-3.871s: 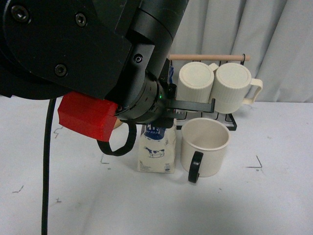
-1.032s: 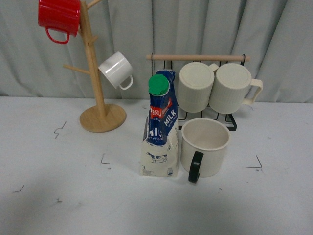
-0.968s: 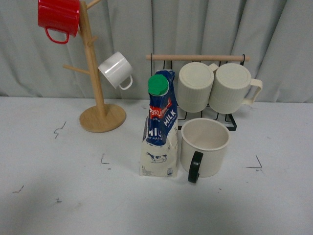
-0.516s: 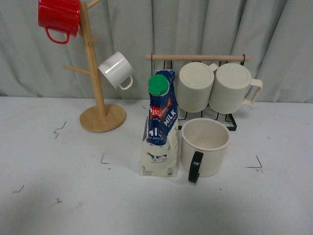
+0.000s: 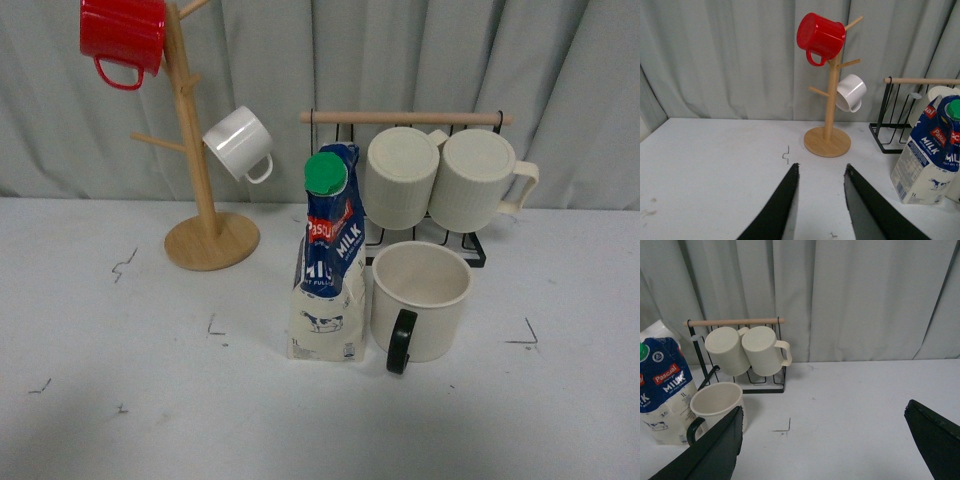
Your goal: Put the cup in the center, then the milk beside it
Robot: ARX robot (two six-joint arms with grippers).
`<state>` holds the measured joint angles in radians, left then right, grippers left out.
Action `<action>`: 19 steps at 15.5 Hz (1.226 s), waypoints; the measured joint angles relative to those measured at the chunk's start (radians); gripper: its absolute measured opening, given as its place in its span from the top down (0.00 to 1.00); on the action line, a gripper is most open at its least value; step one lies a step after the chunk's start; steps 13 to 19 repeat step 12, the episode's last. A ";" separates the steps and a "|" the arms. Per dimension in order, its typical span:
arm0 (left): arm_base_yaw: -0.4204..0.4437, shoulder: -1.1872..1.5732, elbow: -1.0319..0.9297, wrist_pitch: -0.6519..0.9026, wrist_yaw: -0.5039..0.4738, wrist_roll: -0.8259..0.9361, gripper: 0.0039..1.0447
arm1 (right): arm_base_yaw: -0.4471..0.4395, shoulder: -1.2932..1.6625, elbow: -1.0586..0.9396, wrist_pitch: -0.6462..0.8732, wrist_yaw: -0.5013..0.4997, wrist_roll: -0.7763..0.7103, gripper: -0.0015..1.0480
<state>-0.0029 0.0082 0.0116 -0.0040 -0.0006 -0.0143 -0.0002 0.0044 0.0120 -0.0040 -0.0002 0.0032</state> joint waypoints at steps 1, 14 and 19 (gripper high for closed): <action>0.000 0.000 0.000 0.000 0.000 0.000 0.61 | 0.000 0.000 0.000 0.000 0.000 0.000 0.06; 0.000 0.000 0.000 0.000 0.000 0.001 0.06 | 0.000 0.000 0.000 0.000 0.000 0.000 0.06; 0.000 0.000 0.000 0.000 0.000 0.001 0.06 | 0.000 0.000 0.000 0.000 0.000 0.000 0.06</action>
